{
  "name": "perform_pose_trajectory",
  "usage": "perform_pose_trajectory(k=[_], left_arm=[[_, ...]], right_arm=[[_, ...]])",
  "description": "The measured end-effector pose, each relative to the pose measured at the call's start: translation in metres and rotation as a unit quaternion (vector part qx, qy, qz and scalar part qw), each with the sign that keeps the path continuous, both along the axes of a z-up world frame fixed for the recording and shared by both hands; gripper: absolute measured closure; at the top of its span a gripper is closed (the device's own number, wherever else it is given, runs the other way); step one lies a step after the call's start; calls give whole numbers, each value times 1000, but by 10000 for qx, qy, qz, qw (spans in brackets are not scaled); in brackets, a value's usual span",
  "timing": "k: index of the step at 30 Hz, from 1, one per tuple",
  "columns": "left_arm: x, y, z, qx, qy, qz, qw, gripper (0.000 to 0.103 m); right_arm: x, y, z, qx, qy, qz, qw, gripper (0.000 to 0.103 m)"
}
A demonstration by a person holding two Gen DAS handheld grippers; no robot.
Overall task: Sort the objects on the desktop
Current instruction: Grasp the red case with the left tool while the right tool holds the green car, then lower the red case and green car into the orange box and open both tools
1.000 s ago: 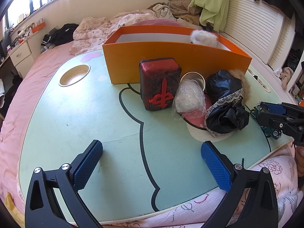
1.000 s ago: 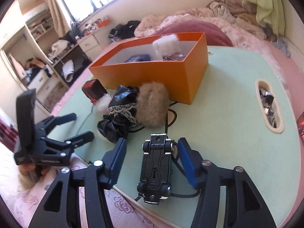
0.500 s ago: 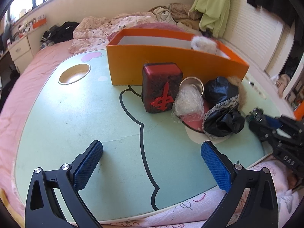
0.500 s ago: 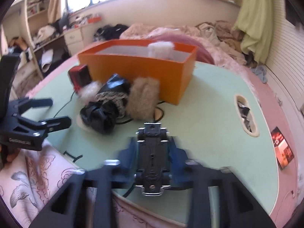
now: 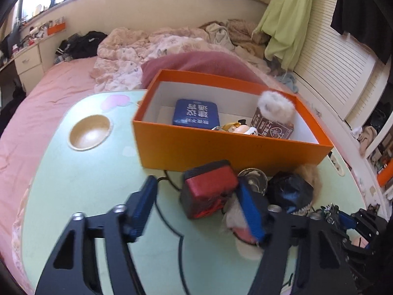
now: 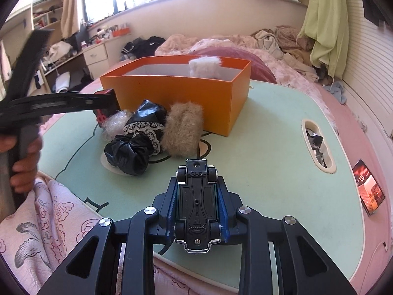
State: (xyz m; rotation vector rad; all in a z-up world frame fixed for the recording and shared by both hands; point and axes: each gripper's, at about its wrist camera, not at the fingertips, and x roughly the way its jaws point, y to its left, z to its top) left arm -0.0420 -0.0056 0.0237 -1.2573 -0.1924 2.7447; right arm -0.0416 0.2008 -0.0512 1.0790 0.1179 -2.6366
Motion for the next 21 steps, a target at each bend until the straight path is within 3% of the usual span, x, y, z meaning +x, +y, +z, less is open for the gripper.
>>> perform_pose_trajectory(k=[1, 5, 9, 16, 21], left_arm=[[-4, 1, -4, 112, -70, -53, 9999, 58], [6, -5, -2, 332, 152, -110, 9993, 58], [12, -17, 17, 436, 469, -13, 9979, 58], [-28, -13, 66, 261, 755, 57, 9968, 58], [-72, -14, 60, -69, 660, 384, 9971, 58]], right_arm=[[0, 0, 0, -14, 6, 3, 10000, 76], [2, 6, 11, -358, 65, 57, 9993, 76], [-5, 12, 35, -806, 158, 73, 9966, 76], [-57, -10, 93, -1233, 543, 57, 9909, 76], [-113, -28, 98, -1077, 436, -227, 9930, 76]])
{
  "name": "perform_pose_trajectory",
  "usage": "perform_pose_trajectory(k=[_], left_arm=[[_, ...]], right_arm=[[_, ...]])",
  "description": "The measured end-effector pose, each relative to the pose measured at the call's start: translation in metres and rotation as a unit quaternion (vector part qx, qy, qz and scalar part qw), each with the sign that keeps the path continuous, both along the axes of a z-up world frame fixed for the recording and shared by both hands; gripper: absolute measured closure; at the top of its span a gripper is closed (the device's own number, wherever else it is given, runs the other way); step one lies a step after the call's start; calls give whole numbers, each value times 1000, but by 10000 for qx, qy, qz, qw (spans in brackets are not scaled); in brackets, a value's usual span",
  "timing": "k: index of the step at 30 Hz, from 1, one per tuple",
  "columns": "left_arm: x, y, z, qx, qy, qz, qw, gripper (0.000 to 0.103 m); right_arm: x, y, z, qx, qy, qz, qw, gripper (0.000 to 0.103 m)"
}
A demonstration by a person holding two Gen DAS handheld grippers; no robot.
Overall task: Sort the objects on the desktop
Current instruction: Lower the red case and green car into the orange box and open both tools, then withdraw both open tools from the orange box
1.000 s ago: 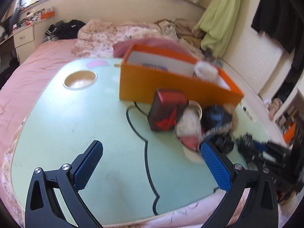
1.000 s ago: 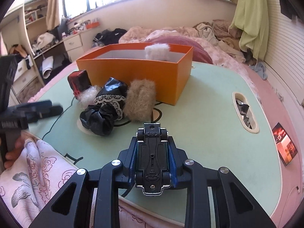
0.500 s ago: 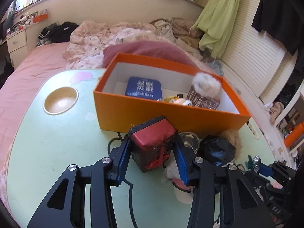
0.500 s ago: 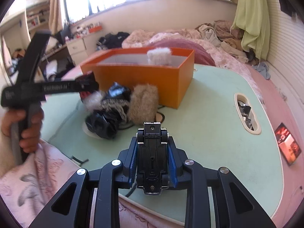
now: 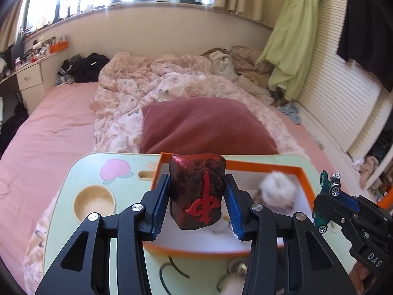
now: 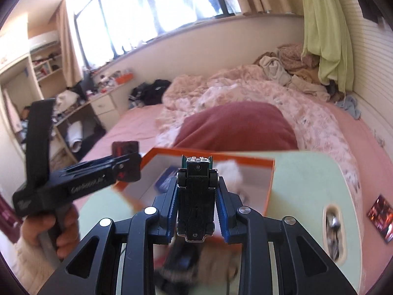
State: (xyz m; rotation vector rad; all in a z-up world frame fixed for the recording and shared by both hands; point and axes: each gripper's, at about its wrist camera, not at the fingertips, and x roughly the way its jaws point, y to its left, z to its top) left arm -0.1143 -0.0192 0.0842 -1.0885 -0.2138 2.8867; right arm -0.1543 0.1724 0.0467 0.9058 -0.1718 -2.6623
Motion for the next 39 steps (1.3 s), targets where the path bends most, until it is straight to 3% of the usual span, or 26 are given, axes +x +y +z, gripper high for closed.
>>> perform_pose_trajectory(k=[2, 4, 5, 7, 9, 11, 13, 15, 17, 21, 23, 26, 27, 28, 32, 35, 39], left_arm=[[-7, -5, -10, -38, -139, 230, 9996, 51], [-11, -12, -23, 193, -321, 220, 9991, 37], [-8, -14, -27, 268, -289, 182, 9991, 37], [2, -16, -31, 194, -155, 228, 9994, 23], [5, -18, -40, 288, -349, 228, 9987, 22], [7, -23, -58, 670, -728, 116, 9950, 22], [16, -32, -70, 1272, -681, 86, 9895, 20], [21, -37, -75, 1520, -653, 149, 9861, 19], [27, -31, -72, 1352, -573, 158, 9890, 19], [33, -15, -59, 622, -416, 72, 9972, 19], [37, -15, -49, 345, -116, 190, 9992, 19], [51, -22, -32, 539, 252, 215, 9980, 19], [57, -22, -27, 612, 301, 141, 9976, 19], [66, -19, -22, 548, 283, 35, 9981, 19], [96, 2, -29, -97, -15, -328, 9994, 19], [113, 11, -53, -8, -551, -676, 9962, 19], [124, 17, -77, -140, -955, -563, 9937, 19]], right_arm=[[-22, -1, -11, -79, -334, -100, 9994, 75], [-31, -1, -21, -64, -499, -221, 9985, 66], [-32, 0, -25, -25, -507, -267, 9984, 64], [-29, 1, -33, 67, -516, -317, 9981, 55], [-27, 3, -42, 128, -592, -309, 9977, 50], [-21, 2, -44, 367, -442, -276, 9980, 50], [-16, 1, -46, 541, -393, -228, 9975, 50], [-13, 3, -47, 587, -385, -171, 9974, 50], [-15, 6, -47, 675, -372, -217, 9968, 50], [-11, 10, -49, 767, -295, -162, 9965, 50], [-6, 11, -45, 674, -293, -129, 9972, 50], [15, 18, -34, 459, 49, -246, 9986, 47], [27, 21, -30, 451, 161, -334, 9983, 35], [35, 21, -28, 449, 205, -367, 9981, 24], [80, 19, -30, 664, 206, -334, 9970, 23], [103, 16, -46, 902, 17, -183, 9958, 23], [113, 14, -70, 1018, -512, -132, 9934, 23]])
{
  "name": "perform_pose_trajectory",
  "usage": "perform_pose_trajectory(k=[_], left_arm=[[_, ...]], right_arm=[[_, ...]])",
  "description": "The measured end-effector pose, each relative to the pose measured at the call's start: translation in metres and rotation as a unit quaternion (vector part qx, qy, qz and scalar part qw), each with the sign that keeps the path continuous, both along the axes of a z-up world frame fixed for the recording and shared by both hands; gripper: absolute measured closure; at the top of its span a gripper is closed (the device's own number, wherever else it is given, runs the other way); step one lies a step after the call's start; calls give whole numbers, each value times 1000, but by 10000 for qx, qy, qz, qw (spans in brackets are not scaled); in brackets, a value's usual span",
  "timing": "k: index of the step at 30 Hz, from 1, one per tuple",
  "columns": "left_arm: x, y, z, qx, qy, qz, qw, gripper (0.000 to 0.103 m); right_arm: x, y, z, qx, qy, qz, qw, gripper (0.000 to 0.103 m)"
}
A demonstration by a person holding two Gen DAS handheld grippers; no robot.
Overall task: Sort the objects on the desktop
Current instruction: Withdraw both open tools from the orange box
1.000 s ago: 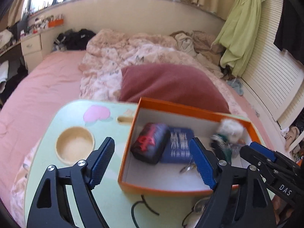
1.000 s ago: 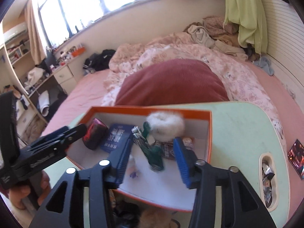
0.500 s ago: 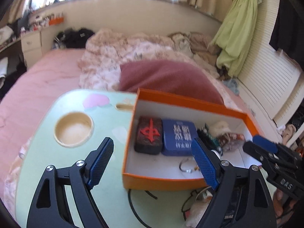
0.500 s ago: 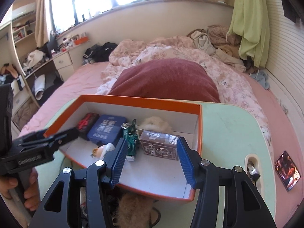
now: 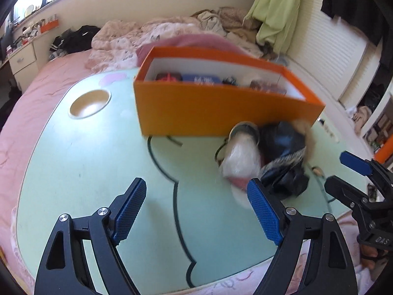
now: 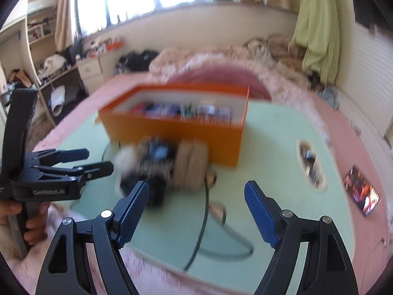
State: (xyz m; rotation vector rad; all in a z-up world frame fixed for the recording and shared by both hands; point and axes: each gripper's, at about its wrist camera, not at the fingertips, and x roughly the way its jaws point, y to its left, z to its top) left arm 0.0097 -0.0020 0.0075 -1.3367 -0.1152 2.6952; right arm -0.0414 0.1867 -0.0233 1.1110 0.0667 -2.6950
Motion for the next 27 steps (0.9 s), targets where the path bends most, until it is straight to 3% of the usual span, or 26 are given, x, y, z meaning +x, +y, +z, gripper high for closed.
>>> perform_pose_trajectory(k=[2, 4, 6, 27], left_arm=[[3, -1, -2, -97, 15, 58, 9999, 15], [4, 1, -5, -234, 15, 58, 9997, 0], [2, 4, -10, -520, -42, 80, 9986, 0], [8, -2, -11, -469, 16, 84, 9989, 0]], right_arm=[[-3, -7, -16, 302, -322, -27, 9990, 23], [-10, -13, -26, 508, -541, 59, 9972, 12], [-11, -12, -30, 479, -595, 103, 9970, 8], [-9, -4, -29, 162, -542, 41, 9984, 1]])
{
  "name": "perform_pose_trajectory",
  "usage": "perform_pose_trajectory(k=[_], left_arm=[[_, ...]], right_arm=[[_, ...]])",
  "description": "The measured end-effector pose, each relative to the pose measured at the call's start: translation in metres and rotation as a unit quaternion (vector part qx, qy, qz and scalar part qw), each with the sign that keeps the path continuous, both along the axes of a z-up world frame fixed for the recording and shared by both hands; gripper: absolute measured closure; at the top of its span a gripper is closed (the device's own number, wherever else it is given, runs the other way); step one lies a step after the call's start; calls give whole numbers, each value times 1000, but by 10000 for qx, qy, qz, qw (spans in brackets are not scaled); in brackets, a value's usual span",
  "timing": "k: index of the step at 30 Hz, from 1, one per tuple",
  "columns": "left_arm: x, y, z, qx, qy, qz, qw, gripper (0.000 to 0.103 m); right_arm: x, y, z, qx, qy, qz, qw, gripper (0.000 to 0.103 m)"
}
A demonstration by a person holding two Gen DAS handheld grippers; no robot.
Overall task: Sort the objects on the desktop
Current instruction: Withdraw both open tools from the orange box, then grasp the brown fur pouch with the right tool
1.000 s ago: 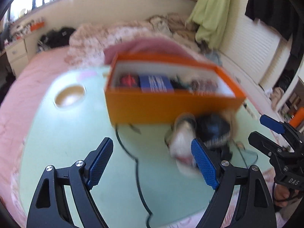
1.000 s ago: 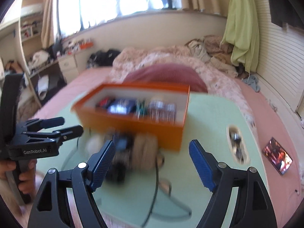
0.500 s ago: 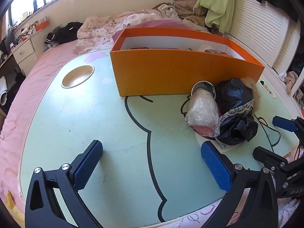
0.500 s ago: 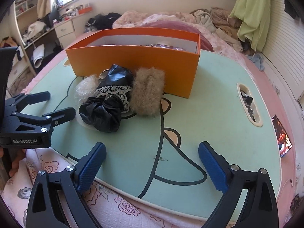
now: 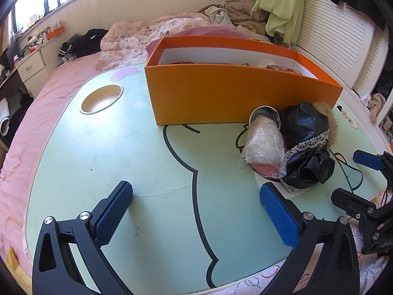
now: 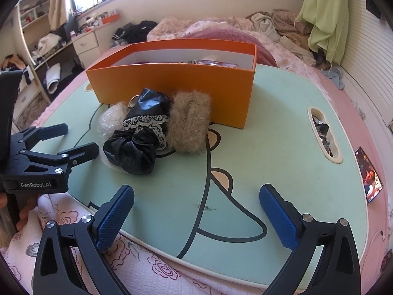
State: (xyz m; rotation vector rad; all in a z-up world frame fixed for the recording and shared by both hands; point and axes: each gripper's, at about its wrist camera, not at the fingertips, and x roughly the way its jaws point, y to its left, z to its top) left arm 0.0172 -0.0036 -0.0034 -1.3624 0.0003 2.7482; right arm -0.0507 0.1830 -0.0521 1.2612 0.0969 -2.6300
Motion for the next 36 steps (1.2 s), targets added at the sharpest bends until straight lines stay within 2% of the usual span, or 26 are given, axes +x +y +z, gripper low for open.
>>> perform_pose_trajectory(k=[8, 11, 13, 17, 20, 23, 25, 27, 29, 31, 36], left_arm=[[1, 0, 0, 1, 3, 1, 10000, 0], [1, -1, 0, 6, 4, 2, 10000, 0], [0, -1, 1, 6, 5, 2, 10000, 0], [0, -1, 1, 4, 6, 3, 10000, 0], [1, -1, 1, 7, 7, 3, 10000, 0], [1, -1, 1, 5, 8, 4, 10000, 0], [1, -2, 1, 6, 8, 4, 10000, 0], [1, -2, 1, 6, 9, 4, 10000, 0], [1, -2, 1, 3, 9, 2, 10000, 0], [1, -2, 2, -6, 13, 1, 10000, 0], [1, -2, 3, 1, 19, 1, 10000, 0]], right_arm=[[0, 19, 7, -643, 118, -192, 9977, 1], [-2, 21, 9, -660, 106, -397, 9970, 2], [-6, 22, 15, -678, 143, -553, 9961, 9], [-21, 24, 35, -558, 416, -914, 9934, 10], [-35, 17, 44, -482, 477, -884, 9938, 10], [-48, 8, 42, -383, 439, -921, 9940, 22], [-59, 3, 34, -418, 209, -853, 9953, 38], [-63, 0, 27, -338, 98, -855, 9957, 38], [-64, -1, 17, -300, -113, -804, 9962, 47], [-59, -1, 12, -180, -76, -803, 9966, 59], [-43, 5, 11, -179, 67, -794, 9967, 74]])
